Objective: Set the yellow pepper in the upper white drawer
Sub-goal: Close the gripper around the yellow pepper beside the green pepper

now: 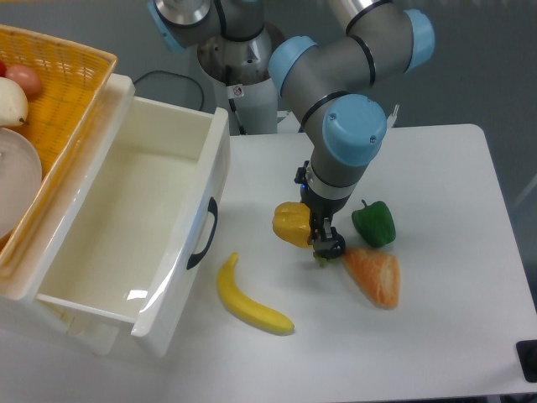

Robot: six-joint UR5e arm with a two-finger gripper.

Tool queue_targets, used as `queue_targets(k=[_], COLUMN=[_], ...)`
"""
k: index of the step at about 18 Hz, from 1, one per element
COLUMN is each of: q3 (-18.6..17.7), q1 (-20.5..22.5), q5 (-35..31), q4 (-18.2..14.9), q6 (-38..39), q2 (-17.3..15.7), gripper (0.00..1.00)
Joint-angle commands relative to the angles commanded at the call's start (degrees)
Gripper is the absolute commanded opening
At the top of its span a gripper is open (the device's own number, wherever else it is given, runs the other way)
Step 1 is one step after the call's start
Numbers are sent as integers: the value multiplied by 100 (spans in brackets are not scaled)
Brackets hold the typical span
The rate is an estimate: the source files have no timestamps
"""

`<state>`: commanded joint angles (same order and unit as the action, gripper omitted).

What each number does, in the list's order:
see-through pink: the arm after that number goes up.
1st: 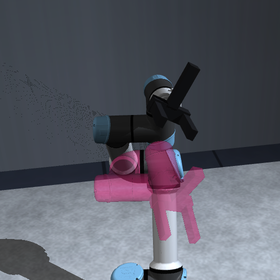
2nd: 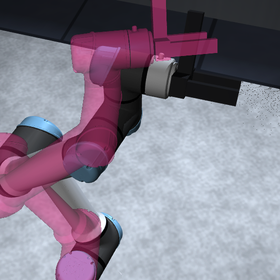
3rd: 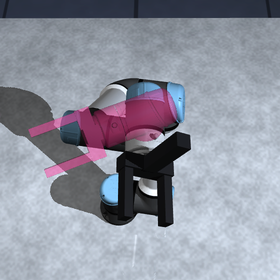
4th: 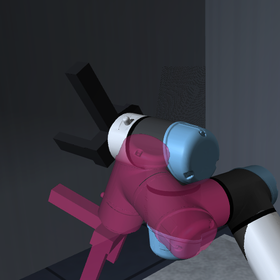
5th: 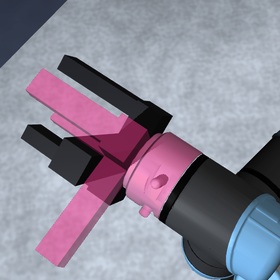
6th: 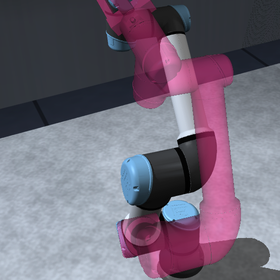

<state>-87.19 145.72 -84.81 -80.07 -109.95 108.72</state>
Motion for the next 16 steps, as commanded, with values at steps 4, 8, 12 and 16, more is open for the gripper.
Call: queue_targets(k=[4,8,12,16], q3=[9,44,193,378], q1=[0,9,26,149], q5=[26,35,157,553], q4=[-9,-9,-26,-61], q6=[26,290,535,879], q2=[0,-9,-52,-79], gripper=[44,44,44,44])
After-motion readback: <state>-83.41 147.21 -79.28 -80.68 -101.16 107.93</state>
